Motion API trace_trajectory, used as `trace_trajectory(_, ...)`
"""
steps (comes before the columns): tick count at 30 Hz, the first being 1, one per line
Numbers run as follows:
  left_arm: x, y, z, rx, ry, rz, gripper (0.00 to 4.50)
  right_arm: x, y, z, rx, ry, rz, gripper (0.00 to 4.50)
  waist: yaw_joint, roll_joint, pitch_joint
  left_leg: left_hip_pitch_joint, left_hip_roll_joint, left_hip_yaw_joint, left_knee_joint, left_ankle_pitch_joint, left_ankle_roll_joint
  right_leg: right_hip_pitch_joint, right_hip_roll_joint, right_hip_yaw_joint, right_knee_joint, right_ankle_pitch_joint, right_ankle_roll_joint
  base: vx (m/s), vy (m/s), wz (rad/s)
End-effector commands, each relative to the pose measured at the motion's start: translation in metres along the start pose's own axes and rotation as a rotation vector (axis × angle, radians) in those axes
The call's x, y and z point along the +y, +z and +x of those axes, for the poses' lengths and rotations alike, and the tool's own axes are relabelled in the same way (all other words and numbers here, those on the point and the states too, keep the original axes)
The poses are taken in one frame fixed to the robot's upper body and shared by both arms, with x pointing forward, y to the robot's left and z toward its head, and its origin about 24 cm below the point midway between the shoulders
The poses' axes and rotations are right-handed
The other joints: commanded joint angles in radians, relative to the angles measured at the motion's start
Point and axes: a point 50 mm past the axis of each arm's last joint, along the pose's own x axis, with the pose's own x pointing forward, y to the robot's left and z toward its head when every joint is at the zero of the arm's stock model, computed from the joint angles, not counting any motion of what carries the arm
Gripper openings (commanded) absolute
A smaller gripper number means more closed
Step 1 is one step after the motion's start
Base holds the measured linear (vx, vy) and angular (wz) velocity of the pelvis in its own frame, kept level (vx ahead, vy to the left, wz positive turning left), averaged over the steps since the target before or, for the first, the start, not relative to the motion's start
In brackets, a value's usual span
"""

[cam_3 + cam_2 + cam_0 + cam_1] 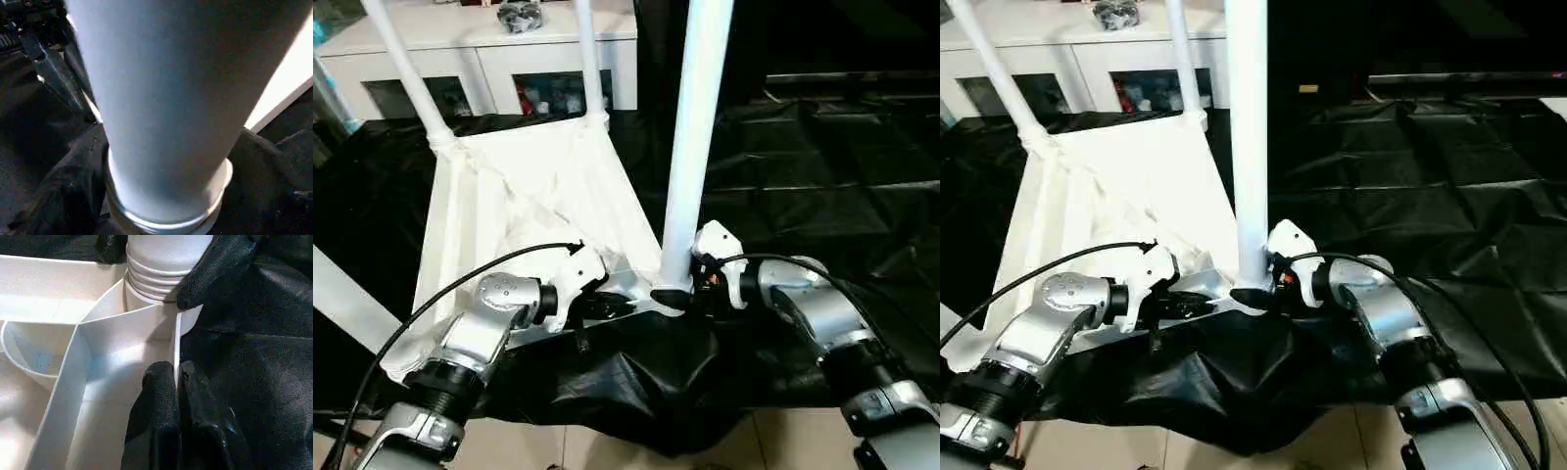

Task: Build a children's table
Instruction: Rotate leg to tighten

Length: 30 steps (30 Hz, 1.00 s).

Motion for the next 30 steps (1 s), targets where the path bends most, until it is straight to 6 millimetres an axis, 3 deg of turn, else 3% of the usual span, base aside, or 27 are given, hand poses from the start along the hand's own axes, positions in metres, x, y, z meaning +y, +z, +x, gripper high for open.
trace_trajectory(1,-0.006,-0.011,-0.002,0.006,-0.030,-0.047,0.00,-0.008,0.005,-0.002,0.014,-0.044,-0.018,3.30,0.010,-0.029,-0.060,0.000,0.013,-0.003,-0.061,-0.220,0.059,0.050,-0.041,0.033,-0.079,-0.267,-0.214,0.000,0.000,0.00)
trace_trajectory(7,-0.002,-0.012,-0.003,0.001,0.030,-0.075,0.00,-0.009,0.001,0.007,-0.009,-0.081,0.025,2.87,-0.003,-0.030,-0.058,0.001,0.013,-0.004,-0.063,-0.239,0.050,0.048,-0.040,0.034,-0.080,-0.280,-0.217,0.000,0.000,0.00)
trace_trajectory(11,0.016,-0.005,0.008,-0.003,0.246,-0.119,0.00,-0.006,-0.009,0.030,-0.018,-0.249,0.137,2.77,-0.014,-0.032,-0.055,0.003,0.011,-0.003,-0.065,-0.255,0.036,0.041,-0.040,0.036,-0.085,-0.323,-0.208,0.000,0.000,0.00)
trace_trajectory(12,0.018,-0.004,0.010,-0.005,0.270,-0.122,0.00,-0.006,-0.010,0.032,-0.018,-0.268,0.147,2.77,-0.011,-0.034,-0.055,0.009,0.010,-0.004,-0.064,-0.269,0.023,0.042,-0.041,0.035,-0.089,-0.353,-0.201,0.000,0.000,0.00)
trace_trajectory(13,0.020,0.000,0.015,-0.016,0.307,-0.132,0.00,-0.006,-0.010,0.039,-0.020,-0.322,0.186,2.76,-0.009,-0.033,-0.058,0.007,0.011,-0.007,-0.067,-0.265,0.021,0.046,-0.041,0.034,-0.087,-0.344,-0.196,0.000,0.000,0.00)
trace_trajectory(14,0.023,0.006,0.021,-0.033,0.346,-0.143,0.00,-0.006,-0.011,0.046,-0.021,-0.382,0.233,2.76,-0.012,-0.031,-0.055,0.010,0.011,-0.004,-0.065,-0.278,0.020,0.037,-0.041,0.036,-0.090,-0.346,-0.203,0.000,0.000,0.00)
trace_trajectory(15,0.024,0.012,0.028,-0.051,0.369,-0.151,0.00,-0.006,-0.010,0.054,-0.019,-0.442,0.275,2.75,-0.012,-0.032,-0.056,0.008,0.009,-0.006,-0.067,-0.279,0.016,0.041,-0.041,0.034,-0.090,-0.349,-0.199,0.000,0.000,0.00)
trace_trajectory(16,0.024,0.016,0.033,-0.062,0.377,-0.152,0.00,-0.005,-0.010,0.059,-0.016,-0.477,0.296,2.75,-0.013,-0.024,-0.056,0.010,0.009,-0.006,-0.068,-0.287,0.006,0.038,-0.039,0.034,-0.091,-0.345,-0.199,0.000,0.000,0.00)
trace_trajectory(17,0.021,0.023,0.042,-0.081,0.372,-0.143,0.00,-0.002,-0.006,0.069,-0.013,-0.513,0.314,2.75,-0.013,-0.023,-0.057,0.010,0.009,-0.008,-0.068,-0.285,0.001,0.040,-0.040,0.034,-0.089,-0.337,-0.200,0.000,0.000,0.00)
trace_trajectory(19,0.015,0.026,0.049,-0.084,0.308,-0.106,0.00,0.007,0.002,0.078,-0.047,-0.442,0.258,2.75,-0.009,-0.023,-0.061,0.007,0.008,-0.007,-0.067,-0.278,0.007,0.045,-0.040,0.034,-0.087,-0.293,-0.201,0.000,0.000,0.00)
trace_trajectory(20,0.015,0.027,0.050,-0.083,0.304,-0.102,0.00,0.007,0.003,0.078,-0.051,-0.435,0.255,2.75,-0.007,-0.025,-0.063,0.005,0.009,-0.005,-0.065,-0.261,0.020,0.047,-0.041,0.035,-0.085,-0.254,-0.205,0.000,0.000,0.00)
trace_trajectory(21,0.013,0.027,0.051,-0.082,0.290,-0.091,0.00,0.009,0.004,0.080,-0.064,-0.414,0.246,3.31,-0.006,-0.026,-0.064,0.004,0.008,-0.005,-0.065,-0.251,0.027,0.048,-0.040,0.034,-0.083,-0.238,-0.209,0.000,0.000,0.00)
trace_trajectory(25,0.008,0.023,0.043,-0.088,0.179,-0.036,0.00,0.002,0.013,0.068,-0.159,-0.353,0.263,3.63,0.001,-0.025,-0.062,0.000,0.009,-0.005,-0.065,-0.244,0.045,0.053,-0.043,0.033,-0.082,-0.227,-0.217,0.000,0.000,0.00)
trace_trajectory(30,0.004,0.014,0.026,-0.087,0.045,-0.006,0.00,-0.003,0.016,0.050,-0.130,-0.206,0.096,4.08,0.009,-0.021,-0.062,0.006,0.016,-0.006,-0.067,-0.261,0.041,0.049,-0.044,0.033,-0.079,-0.233,-0.233,0.000,0.000,0.00)
